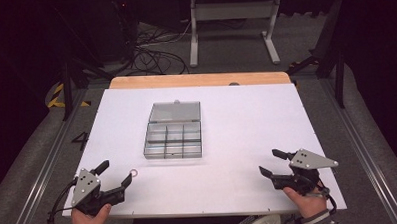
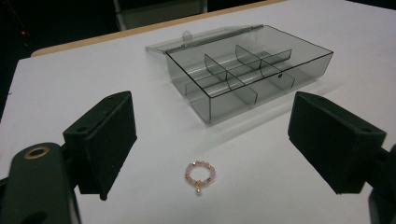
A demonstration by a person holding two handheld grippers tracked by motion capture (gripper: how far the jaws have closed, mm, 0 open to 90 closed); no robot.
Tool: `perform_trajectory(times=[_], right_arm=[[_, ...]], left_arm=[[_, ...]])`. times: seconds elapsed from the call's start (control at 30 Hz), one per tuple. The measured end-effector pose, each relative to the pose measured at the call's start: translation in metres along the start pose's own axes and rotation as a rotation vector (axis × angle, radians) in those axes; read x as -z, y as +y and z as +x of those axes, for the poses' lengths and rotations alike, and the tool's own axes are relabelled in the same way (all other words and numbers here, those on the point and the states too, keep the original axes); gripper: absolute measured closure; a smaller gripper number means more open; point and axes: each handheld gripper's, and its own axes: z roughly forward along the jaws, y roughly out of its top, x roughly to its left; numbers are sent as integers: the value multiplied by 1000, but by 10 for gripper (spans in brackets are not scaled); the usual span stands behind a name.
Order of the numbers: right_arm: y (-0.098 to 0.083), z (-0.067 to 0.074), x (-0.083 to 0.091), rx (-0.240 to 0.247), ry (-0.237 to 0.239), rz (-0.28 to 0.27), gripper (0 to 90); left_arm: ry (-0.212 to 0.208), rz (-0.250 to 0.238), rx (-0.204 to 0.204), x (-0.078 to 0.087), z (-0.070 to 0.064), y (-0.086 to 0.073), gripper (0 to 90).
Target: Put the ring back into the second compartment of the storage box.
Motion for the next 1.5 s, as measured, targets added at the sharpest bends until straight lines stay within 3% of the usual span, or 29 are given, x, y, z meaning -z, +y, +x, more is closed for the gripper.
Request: perform_trajectory(times=[0.63,1.5], right_arm=[[0,2,-2,4,18,4,284],[-1,4,-7,9,39,20,290]], left_arm=[[1,4,-5,0,0,3,168],[-27,38,-13,-23,7,23,170]])
